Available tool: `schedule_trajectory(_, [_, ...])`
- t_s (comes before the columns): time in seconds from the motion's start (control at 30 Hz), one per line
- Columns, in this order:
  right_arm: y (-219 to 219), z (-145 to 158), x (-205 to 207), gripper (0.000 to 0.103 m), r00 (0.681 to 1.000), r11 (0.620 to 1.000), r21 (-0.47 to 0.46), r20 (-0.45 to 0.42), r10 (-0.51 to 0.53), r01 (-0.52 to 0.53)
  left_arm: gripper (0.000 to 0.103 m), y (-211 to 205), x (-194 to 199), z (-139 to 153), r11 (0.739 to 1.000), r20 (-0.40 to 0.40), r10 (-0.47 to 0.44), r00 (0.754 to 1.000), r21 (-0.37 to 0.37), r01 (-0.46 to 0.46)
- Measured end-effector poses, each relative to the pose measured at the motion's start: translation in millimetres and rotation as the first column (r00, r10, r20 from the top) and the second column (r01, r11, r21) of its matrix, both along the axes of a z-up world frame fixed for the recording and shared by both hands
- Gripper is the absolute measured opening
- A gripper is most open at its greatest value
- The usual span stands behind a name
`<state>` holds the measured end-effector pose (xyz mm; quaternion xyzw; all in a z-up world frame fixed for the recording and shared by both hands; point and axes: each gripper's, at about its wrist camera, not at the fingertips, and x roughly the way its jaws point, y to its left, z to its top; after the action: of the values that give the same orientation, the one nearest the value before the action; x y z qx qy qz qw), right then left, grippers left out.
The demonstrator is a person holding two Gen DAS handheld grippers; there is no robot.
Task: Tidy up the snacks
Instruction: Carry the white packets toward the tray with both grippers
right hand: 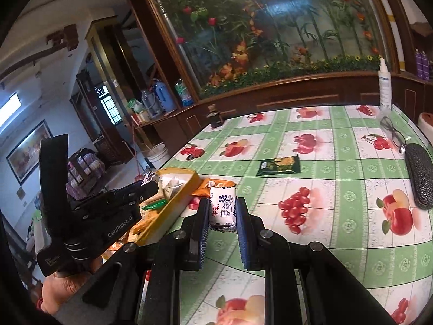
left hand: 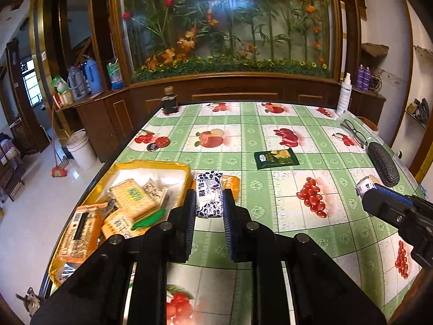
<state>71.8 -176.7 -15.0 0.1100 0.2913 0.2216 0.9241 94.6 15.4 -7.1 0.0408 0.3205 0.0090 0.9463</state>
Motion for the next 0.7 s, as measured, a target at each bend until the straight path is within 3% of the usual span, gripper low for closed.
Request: schedule_trajectory(0.7, [65,9,-8,0.019,0.993,0.993,-0.036,0.001,0.116,-0.116,0.016,64,-24,5,0.993,0.038,0.108,0.993,-0.045,-0.106])
